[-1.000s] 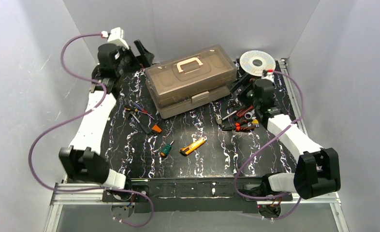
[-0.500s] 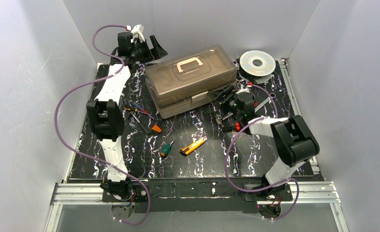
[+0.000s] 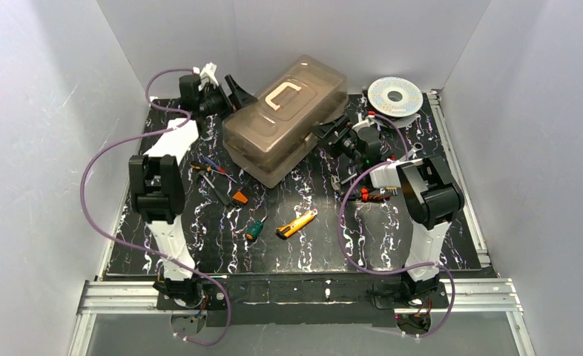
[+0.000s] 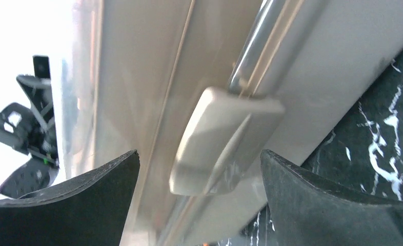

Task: Pack the tool kit

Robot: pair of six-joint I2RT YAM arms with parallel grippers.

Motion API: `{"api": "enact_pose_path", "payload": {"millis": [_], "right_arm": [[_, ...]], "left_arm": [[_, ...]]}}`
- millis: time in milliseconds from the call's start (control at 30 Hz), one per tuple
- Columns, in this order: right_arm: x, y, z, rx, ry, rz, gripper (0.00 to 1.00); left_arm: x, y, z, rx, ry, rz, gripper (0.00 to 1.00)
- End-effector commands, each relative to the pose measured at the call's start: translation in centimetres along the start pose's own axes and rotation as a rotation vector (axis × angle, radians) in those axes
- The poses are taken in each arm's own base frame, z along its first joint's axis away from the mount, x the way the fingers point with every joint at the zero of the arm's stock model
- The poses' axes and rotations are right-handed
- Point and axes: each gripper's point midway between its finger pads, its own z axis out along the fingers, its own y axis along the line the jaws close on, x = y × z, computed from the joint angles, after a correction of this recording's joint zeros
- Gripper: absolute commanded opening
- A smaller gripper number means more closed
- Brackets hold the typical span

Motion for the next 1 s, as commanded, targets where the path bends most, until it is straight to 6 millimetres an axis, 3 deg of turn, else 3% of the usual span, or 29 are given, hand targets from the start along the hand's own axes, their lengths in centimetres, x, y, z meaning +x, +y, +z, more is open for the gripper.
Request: {"api": "enact_pose_path", "payload": {"millis": [0,167,300,600,767,967], "right_arm": [[-0.9,4.4,1.8,-0.123,0.019,-0.021,0.94],[-0.1,4.4,1.9,-0.108,0.075,-0.012,0.94],[-0.1,3.2,1.6,-0.076,0.099,0.014,0.94],[-1.4,1.3,1.6,-0.072,0.19,0.077,0.91],[-2.0,1.6,2.6,-0.197,0.22,0.16,0.89],[-2.0,2.5,4.4,-0.27,0.287,0.137,0.85]], "left_arm": [[4.3,-4.0,-3.5,0.059,0.005,-0.061,0.91],[5.8,-4.3,-6.4,-0.021,-0.024,-0.021,0.92],[5.8,-3.4,-6.9,-0.095,-0.012,0.009,0.94],[2.5,-5.6,-7.8,-0.111,-0.028,0.114,0.98],[0.2,-6.3,-6.8,-0.116,-0.015,0.121,0.98],[-0.4,-5.4,-4.2,-0.082,0.002,0.07,0.98]]}}
